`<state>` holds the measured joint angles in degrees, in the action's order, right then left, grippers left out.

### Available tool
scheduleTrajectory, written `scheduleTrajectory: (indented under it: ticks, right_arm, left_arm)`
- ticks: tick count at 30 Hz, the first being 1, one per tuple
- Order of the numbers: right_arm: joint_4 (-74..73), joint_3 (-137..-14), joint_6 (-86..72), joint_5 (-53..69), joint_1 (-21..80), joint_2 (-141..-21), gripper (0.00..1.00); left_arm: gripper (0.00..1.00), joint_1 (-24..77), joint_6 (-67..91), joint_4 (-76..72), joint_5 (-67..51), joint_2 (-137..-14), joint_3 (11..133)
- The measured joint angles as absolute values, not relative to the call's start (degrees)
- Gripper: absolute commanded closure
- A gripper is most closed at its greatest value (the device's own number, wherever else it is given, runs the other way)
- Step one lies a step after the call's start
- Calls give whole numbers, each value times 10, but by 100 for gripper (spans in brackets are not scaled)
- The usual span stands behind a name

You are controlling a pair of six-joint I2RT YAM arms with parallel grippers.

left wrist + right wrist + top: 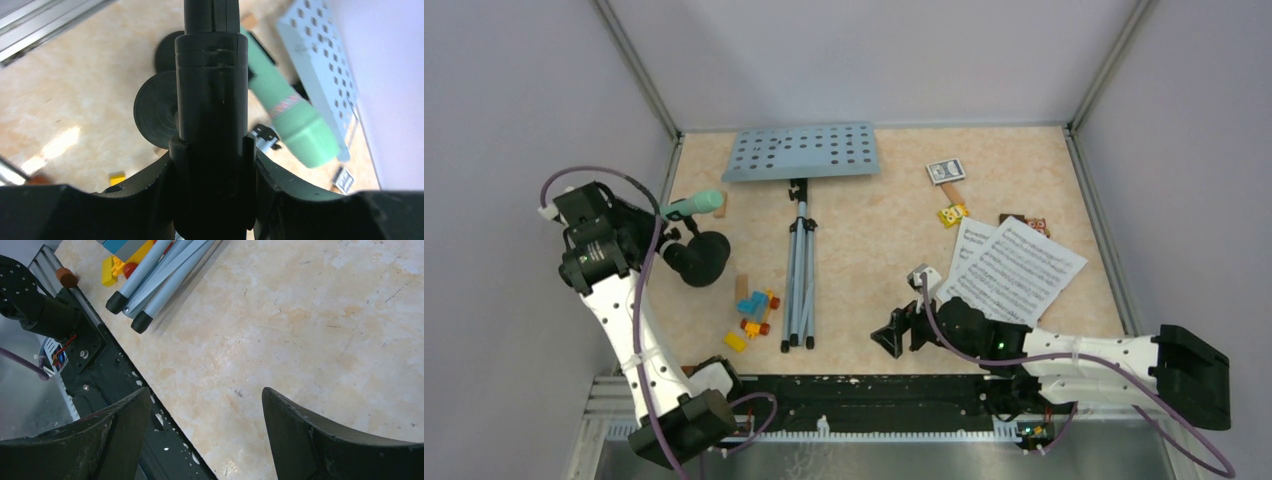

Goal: Pack up the instrument practice props

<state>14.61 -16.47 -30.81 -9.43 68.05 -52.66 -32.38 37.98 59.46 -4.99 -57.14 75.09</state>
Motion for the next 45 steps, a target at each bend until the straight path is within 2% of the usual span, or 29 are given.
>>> scheduleTrajectory:
  ticks: [3, 6, 14, 20, 26, 34, 40, 45]
  right_arm:
    - [144, -165, -315, -96, 681, -525, 20]
    - [139, -165, -322, -99, 681, -522, 21]
    - [104, -165, -326, -123, 681, -480, 21]
    - [36, -168, -315, -171, 681, -379, 21]
    - [-84, -210, -301, -260, 681, -241, 21]
    - [-215, -282, -300, -356, 681, -101, 21]
    - [-266, -286, -267, -368, 681, -84, 20]
    - [-216, -265, -218, -339, 681, -85, 16]
  left_arm:
    - [100, -296, 360, 584, -90, -587, 775]
    - [100, -226, 342, 580, -88, -602, 807]
    - [100, 76, 331, 553, -2, -643, 846]
    - [100, 284, 347, 549, 77, -701, 861]
    - [100, 454, 367, 524, 137, -827, 937]
    - [100, 511, 409, 464, 126, -943, 947]
    - [100, 511, 393, 477, 111, -1017, 994]
    - [100, 513, 304, 475, 38, -1030, 1011]
